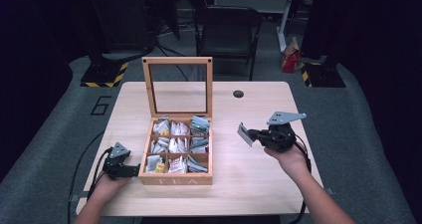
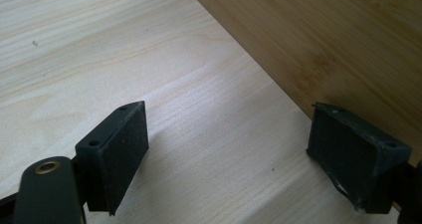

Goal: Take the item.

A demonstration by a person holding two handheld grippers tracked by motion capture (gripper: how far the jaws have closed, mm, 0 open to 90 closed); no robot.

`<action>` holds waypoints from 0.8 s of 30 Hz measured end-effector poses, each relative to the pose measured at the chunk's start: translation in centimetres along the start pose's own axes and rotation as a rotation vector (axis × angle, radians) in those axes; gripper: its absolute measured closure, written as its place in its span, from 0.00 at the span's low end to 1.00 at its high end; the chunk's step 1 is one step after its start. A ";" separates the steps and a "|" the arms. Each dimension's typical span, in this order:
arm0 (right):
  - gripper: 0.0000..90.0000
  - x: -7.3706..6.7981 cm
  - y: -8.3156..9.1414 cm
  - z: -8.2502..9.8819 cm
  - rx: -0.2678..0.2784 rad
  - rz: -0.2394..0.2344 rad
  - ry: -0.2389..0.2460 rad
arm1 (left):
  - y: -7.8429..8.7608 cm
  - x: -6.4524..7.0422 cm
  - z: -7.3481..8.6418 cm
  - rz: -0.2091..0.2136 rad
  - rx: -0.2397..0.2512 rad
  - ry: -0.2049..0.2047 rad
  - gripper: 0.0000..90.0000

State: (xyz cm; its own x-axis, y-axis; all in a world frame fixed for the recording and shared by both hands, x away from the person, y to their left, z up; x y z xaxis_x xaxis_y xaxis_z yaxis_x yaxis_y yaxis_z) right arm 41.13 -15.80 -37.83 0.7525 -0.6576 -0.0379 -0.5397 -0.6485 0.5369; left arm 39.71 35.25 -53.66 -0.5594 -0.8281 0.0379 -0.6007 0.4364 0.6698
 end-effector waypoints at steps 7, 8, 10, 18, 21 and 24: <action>1.00 0.8 0.4 0.5 -0.006 0.025 -0.009 | 0.0 0.0 0.0 0.000 0.000 0.000 0.17; 1.00 0.8 0.4 0.6 -0.005 0.028 -0.016 | 0.0 0.0 0.0 0.000 0.000 0.000 0.17; 1.00 1.0 0.4 0.7 -0.003 0.033 -0.017 | 0.0 0.0 0.0 0.000 -0.001 -0.001 0.17; 1.00 1.5 0.5 1.4 -0.009 0.051 -0.024 | 0.0 0.0 0.0 0.000 -0.002 -0.002 0.17; 1.00 1.7 0.4 1.9 -0.018 0.058 -0.026 | 0.0 0.0 0.0 0.000 0.000 0.000 0.17; 1.00 1.8 0.2 2.3 -0.026 0.066 -0.028 | 0.0 0.0 0.0 0.000 -0.001 0.000 0.17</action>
Point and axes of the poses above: each handheld gripper's, and its own axes: y roughly backward along the jaws, z roughly out of its underside, x roughly to its right, the point moved 1 cm from there along -y, roughly forward along the jaws, and after that the axes turned 2 degrees about z, right-handed, at the moved point
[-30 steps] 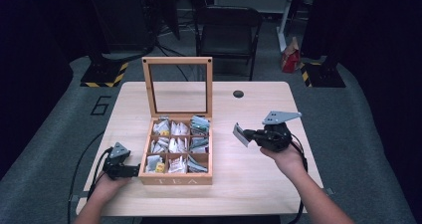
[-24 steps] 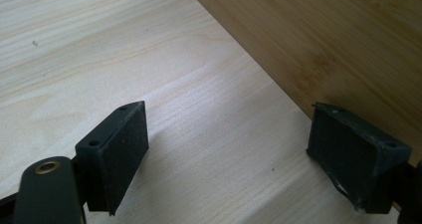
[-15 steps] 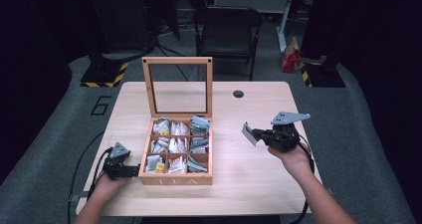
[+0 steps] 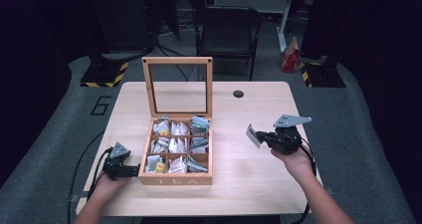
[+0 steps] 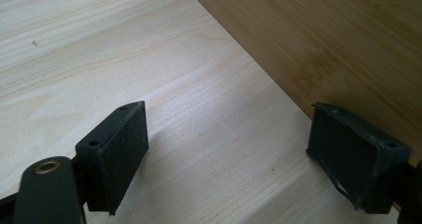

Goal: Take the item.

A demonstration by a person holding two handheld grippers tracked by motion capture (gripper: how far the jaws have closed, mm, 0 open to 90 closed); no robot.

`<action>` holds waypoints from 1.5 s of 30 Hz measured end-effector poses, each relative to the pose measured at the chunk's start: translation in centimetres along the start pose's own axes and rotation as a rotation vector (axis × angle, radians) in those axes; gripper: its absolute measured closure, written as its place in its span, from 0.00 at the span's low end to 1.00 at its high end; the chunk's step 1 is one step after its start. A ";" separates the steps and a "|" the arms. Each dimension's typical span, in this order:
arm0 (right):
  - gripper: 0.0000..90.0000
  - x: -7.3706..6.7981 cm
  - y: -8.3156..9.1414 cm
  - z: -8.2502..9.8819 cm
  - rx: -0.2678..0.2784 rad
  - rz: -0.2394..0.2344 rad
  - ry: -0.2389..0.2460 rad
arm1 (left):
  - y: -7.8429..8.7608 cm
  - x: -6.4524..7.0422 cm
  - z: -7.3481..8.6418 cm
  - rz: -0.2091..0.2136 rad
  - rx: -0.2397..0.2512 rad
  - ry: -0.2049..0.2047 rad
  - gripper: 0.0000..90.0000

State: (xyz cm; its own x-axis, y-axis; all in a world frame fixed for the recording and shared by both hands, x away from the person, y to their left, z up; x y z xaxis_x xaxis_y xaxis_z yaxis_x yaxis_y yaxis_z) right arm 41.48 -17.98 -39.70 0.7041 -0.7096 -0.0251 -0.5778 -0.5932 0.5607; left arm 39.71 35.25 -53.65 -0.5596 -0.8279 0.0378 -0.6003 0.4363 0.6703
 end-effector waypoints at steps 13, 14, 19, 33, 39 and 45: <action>1.00 0.7 -0.5 1.9 -0.021 0.020 -0.023 | 0.0 0.0 0.0 0.000 -0.002 -0.002 0.17; 1.00 0.8 -0.5 2.0 -0.024 0.020 -0.030 | 0.0 0.0 0.0 0.000 0.000 0.000 0.17; 1.00 0.9 -0.7 2.7 -0.039 0.025 -0.033 | 0.0 0.0 0.0 0.000 0.001 0.000 0.17; 1.00 1.4 -1.3 5.0 -0.061 0.045 -0.064 | 0.0 0.0 0.0 0.000 0.000 0.000 0.17; 1.00 1.5 -1.5 5.8 -0.071 0.064 -0.065 | 0.0 0.0 0.0 0.000 0.000 0.000 0.17; 1.00 1.6 -1.9 6.5 -0.094 0.081 -0.052 | 0.0 0.0 0.0 0.000 -0.002 -0.002 0.17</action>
Point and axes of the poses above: each handheld gripper's, and its own axes: y roughly backward along the jaws, z roughly out of its underside, x roughly to its right, the point moved 1 cm from there along -y, roughly forward along the jaws, and after that the axes turned 2 degrees about z, right-handed, at the moved point
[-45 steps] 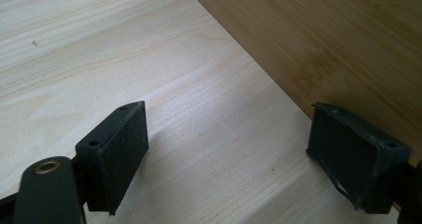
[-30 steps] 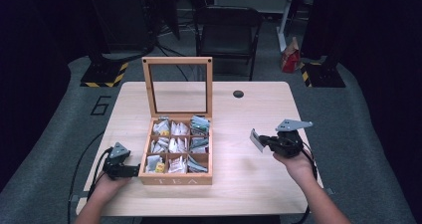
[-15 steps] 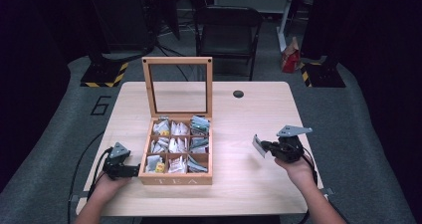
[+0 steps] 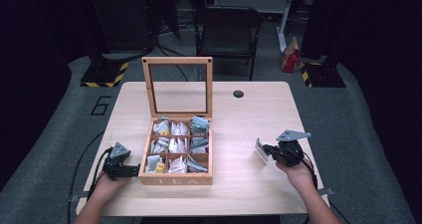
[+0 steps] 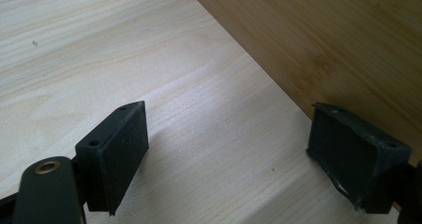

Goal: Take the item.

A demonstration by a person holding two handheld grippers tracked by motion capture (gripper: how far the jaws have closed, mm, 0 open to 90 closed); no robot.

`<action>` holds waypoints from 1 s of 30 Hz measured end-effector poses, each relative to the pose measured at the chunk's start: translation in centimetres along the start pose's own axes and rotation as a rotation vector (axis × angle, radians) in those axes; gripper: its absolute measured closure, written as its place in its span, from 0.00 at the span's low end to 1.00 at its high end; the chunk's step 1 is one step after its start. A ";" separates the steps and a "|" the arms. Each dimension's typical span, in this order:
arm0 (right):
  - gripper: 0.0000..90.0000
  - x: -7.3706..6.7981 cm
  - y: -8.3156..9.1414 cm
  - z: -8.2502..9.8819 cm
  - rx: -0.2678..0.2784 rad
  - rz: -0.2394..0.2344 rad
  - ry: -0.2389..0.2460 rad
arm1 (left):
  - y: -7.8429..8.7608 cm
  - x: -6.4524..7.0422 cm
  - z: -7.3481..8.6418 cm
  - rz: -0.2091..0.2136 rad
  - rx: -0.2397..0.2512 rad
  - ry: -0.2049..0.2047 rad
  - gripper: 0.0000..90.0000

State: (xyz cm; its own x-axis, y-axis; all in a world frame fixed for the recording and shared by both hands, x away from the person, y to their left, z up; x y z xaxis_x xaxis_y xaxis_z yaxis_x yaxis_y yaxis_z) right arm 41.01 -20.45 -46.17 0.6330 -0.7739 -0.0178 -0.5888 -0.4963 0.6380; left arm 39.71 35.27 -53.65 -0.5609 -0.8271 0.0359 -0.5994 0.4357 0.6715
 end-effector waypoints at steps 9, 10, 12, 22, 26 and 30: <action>0.99 -0.4 -0.8 0.8 -0.019 0.007 0.011 | 0.0 0.0 0.0 0.000 0.002 0.002 0.17; 0.99 -0.5 -0.8 0.8 -0.020 0.006 0.002 | 0.0 0.0 0.0 0.000 0.002 0.002 0.17; 0.99 -0.5 -0.9 0.9 -0.019 0.001 0.010 | 0.0 0.0 0.0 0.000 0.002 0.003 0.17; 0.97 -2.0 -2.6 1.9 -0.088 -0.038 0.047 | 0.0 0.0 0.0 0.000 0.000 0.000 0.17; 0.97 -2.5 -3.2 2.1 -0.100 -0.047 0.056 | 0.0 0.0 0.0 0.000 0.001 0.002 0.17; 0.97 -2.5 -3.3 2.2 -0.106 -0.057 0.056 | 0.0 0.0 0.0 0.000 0.002 0.003 0.17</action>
Point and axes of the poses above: each handheld gripper's, and its own axes: y roughly backward along the jaws, z roughly out of its underside, x roughly to its right, the point moved 1 cm from there along -y, roughly forward along the jaws, and after that the axes turned 2 degrees about z, right-handed, at the moved point
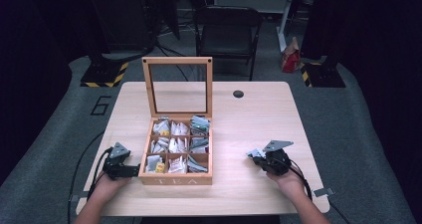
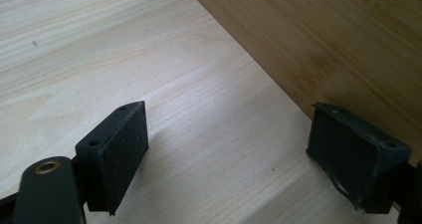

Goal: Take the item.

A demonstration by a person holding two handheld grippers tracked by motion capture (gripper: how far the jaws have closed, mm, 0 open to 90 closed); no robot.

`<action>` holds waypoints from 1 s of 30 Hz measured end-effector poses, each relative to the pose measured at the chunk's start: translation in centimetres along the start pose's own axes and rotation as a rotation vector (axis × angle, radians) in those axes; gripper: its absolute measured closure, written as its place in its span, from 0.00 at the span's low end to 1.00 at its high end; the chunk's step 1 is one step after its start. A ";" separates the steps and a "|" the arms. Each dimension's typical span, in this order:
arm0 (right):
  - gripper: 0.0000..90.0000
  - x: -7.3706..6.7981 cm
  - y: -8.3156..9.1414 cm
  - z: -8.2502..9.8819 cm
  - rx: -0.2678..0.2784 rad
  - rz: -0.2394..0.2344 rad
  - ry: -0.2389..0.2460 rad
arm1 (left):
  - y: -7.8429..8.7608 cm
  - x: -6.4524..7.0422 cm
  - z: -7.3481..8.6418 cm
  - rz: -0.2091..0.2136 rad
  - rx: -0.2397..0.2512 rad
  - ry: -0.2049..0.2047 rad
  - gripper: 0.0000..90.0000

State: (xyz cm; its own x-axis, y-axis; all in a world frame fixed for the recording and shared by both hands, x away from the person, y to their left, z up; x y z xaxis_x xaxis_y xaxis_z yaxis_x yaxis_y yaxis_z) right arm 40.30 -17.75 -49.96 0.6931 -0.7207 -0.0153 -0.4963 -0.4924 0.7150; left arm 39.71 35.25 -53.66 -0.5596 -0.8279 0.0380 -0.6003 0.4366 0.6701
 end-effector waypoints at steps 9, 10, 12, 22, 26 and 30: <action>0.97 -0.3 -0.5 0.2 -0.010 -0.032 -0.004 | 0.0 0.0 0.0 0.000 -0.001 -0.001 0.17; 0.97 -0.3 -0.5 0.2 -0.015 -0.036 -0.013 | 0.0 0.0 0.0 0.000 0.000 0.000 0.17; 0.97 -0.3 -0.6 0.3 -0.014 -0.038 -0.010 | 0.0 0.0 0.0 0.000 0.000 0.000 0.17; 0.95 -0.5 -1.0 0.4 -0.021 -0.047 -0.003 | 0.0 0.0 0.0 0.000 0.001 0.000 0.17; 0.95 -0.5 -1.1 0.4 -0.023 -0.048 -0.001 | 0.0 0.0 0.0 -0.001 0.000 0.000 0.17; 0.95 -0.6 -1.1 0.4 -0.034 -0.060 -0.001 | 0.0 0.0 0.0 0.000 0.000 0.000 0.17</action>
State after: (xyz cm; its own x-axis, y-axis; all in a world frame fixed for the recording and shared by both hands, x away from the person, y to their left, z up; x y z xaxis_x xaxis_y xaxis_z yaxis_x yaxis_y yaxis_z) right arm 40.25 -16.98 -51.01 0.7207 -0.6907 -0.0595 -0.4354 -0.5177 0.7364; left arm 39.71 35.26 -53.66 -0.5597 -0.8278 0.0376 -0.6003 0.4363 0.6703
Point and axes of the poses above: each handheld gripper's, and its own axes: y roughly backward along the jaws, z roughly out of its underside, x roughly to its right, the point moved 1 cm from there along -y, roughly forward along the jaws, and after that the axes turned 2 degrees about z, right-handed, at the moved point
